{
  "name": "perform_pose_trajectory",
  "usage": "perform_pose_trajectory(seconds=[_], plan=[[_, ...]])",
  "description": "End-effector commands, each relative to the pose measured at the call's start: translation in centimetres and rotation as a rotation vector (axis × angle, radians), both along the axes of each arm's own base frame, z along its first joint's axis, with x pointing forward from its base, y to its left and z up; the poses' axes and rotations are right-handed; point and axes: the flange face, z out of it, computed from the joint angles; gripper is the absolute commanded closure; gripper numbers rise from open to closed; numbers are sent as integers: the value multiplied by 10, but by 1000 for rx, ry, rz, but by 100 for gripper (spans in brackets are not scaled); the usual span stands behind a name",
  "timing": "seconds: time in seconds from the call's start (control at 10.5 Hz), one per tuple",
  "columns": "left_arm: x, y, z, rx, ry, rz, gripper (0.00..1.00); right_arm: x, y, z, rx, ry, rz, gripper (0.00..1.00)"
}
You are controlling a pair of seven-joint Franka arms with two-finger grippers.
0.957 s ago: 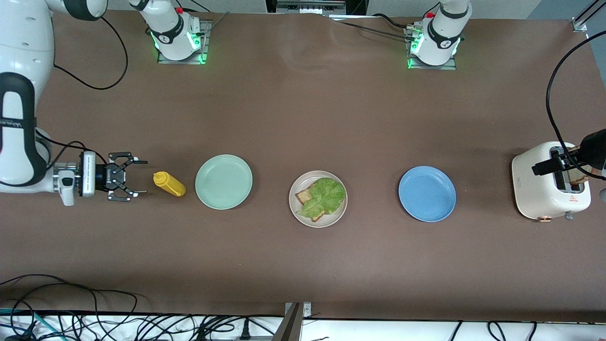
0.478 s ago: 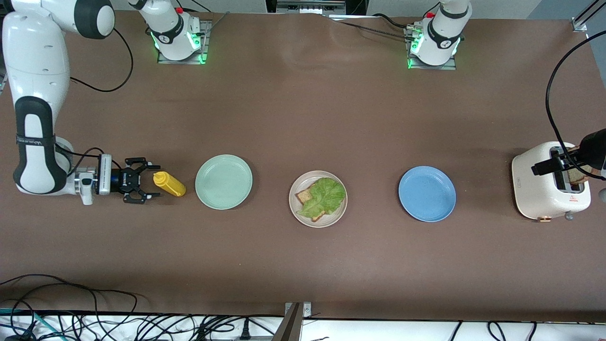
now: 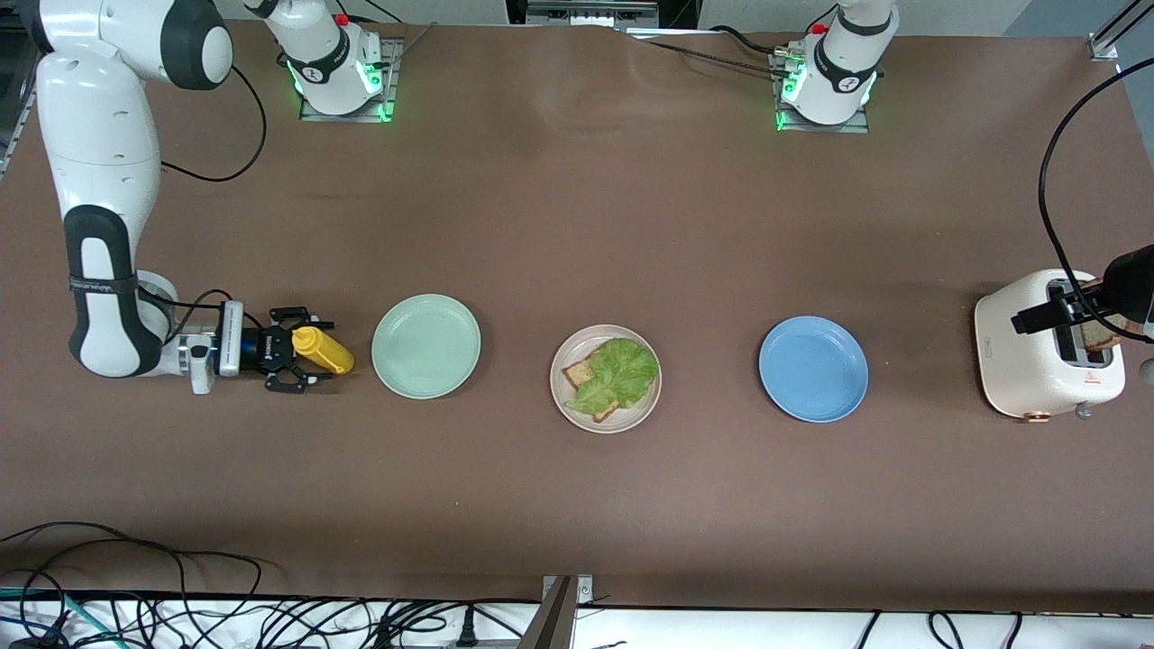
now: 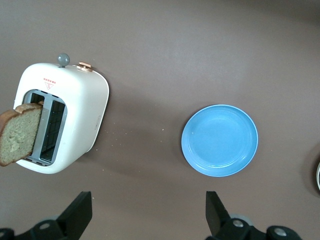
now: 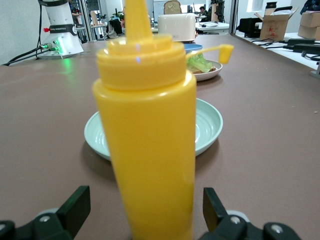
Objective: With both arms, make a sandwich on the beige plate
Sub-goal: 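Grasp the mustard bottle with the right gripper and lift it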
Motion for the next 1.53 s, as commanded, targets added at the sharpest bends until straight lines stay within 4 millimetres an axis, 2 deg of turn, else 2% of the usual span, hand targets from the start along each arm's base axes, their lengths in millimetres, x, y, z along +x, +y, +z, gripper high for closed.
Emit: perform_pose_trajectory(seconds=[0.0, 0.1, 0.19, 0.29, 0.38, 0.48, 0.67, 0.77, 1.05, 1.24, 1.44], plan=[[-2, -3, 3, -18, -1, -10, 0, 5, 2, -2, 3, -10, -13, 47], [-2, -3, 1, -19, 2, -10, 0, 6, 3, -1, -1, -15, -13, 84], [-2, -2, 1, -20, 2, -13, 0, 12, 5, 9, -24, -32, -19, 100], [-2, -2, 1, -20, 2, -15, 0, 23, 19, 28, -73, -40, -19, 100], [-2, -1, 1, -20, 2, -13, 0, 34, 39, 59, -177, -4, -13, 100], [-2, 0, 1, -19, 2, -12, 0, 39, 60, 90, -353, 87, 8, 100], [-2, 0, 2, -19, 0, -11, 0, 41, 115, 135, -581, 294, -55, 100], [-2, 0, 1, -18, 2, -13, 0, 43, 145, 147, -667, 324, -115, 100], [-2, 0, 1, -18, 2, -12, 0, 38, 228, 165, -854, 407, -231, 100], [-2, 0, 1, -19, 2, -12, 0, 38, 296, 182, -1015, 411, -322, 100], [-2, -2, 1, -20, 2, -12, 0, 25, 367, 187, -1202, 405, -402, 100]])
